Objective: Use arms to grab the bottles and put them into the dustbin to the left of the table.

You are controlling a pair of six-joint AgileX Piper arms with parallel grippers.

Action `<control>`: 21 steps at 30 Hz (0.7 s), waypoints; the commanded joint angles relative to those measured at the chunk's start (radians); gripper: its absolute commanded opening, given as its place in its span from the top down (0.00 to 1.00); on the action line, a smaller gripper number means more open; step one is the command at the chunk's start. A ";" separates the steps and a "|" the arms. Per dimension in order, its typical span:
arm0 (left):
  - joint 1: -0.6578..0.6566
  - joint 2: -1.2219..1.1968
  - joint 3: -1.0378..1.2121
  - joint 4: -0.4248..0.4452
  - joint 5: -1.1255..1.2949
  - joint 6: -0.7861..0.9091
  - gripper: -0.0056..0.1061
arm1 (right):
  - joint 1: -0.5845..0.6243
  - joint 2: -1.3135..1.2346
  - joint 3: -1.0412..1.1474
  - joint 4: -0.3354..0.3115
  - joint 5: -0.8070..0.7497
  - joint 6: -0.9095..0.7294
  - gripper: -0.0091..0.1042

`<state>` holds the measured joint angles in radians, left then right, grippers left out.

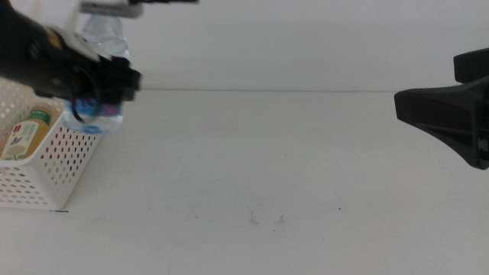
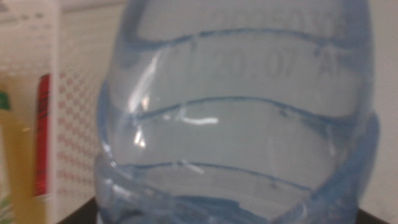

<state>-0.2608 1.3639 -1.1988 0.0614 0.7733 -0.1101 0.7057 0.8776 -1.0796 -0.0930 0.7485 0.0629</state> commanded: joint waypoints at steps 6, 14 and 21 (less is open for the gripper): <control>0.285 0.196 -0.334 -0.016 0.366 0.290 0.96 | 0.001 -0.003 -0.003 -0.002 -0.011 -0.007 0.10; 0.463 0.424 -0.473 0.000 0.421 0.366 0.96 | 0.001 -0.003 -0.003 -0.002 -0.011 -0.007 0.10; 0.541 0.542 -0.479 -0.127 0.363 0.372 0.90 | 0.001 -0.003 -0.003 -0.002 -0.011 -0.007 0.10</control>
<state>0.2639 1.9043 -1.6566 -0.0148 1.1699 0.2583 0.7057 0.8776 -1.0796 -0.0930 0.7485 0.0629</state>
